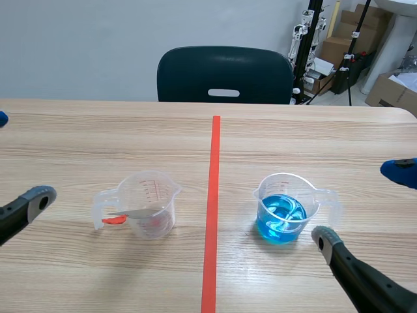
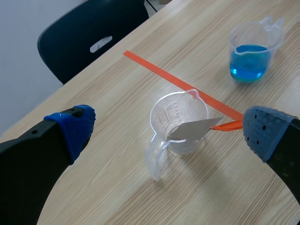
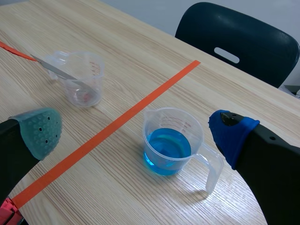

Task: Do the redox reaction experiment. return to the home posture

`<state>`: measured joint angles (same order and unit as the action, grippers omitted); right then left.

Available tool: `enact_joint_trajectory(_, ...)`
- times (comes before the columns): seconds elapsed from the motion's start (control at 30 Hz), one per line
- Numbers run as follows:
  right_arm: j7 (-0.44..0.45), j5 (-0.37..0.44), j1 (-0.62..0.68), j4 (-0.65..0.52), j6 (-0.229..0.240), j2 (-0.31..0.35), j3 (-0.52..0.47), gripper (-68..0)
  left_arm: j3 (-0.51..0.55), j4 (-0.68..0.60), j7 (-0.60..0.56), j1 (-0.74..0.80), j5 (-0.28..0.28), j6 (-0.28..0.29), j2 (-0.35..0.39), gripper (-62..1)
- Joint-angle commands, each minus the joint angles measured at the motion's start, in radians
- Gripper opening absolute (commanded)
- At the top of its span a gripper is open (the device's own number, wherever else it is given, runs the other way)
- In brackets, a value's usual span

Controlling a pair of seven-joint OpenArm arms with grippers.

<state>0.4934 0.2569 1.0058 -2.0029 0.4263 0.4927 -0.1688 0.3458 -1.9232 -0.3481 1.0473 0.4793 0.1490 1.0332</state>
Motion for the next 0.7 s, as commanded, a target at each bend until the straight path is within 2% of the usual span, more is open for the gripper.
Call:
enact_joint_trajectory(0.0, 0.018, 0.011, -0.009, -0.018, 0.000, -0.003, -0.005, 0.4, -0.021, -0.003, -0.007, -0.021, -0.002, -0.005, -0.005, 1.4)
enact_joint_trajectory(0.3, 0.018, 0.012, -0.009, -0.018, 0.000, -0.003, -0.005, 0.4, -0.126, -0.002, 0.072, -0.138, -0.029, -0.005, -0.005, 1.4)
enact_joint_trajectory(0.53, 0.018, 0.012, -0.009, -0.018, 0.000, -0.003, -0.006, 0.4, -0.175, -0.002, 0.124, -0.185, -0.032, -0.005, -0.005, 1.4)
enact_joint_trajectory(0.67, 0.018, 0.012, -0.009, -0.018, 0.000, -0.003, -0.006, 0.4, -0.202, 0.016, 0.138, -0.205, -0.054, -0.005, -0.005, 1.4)
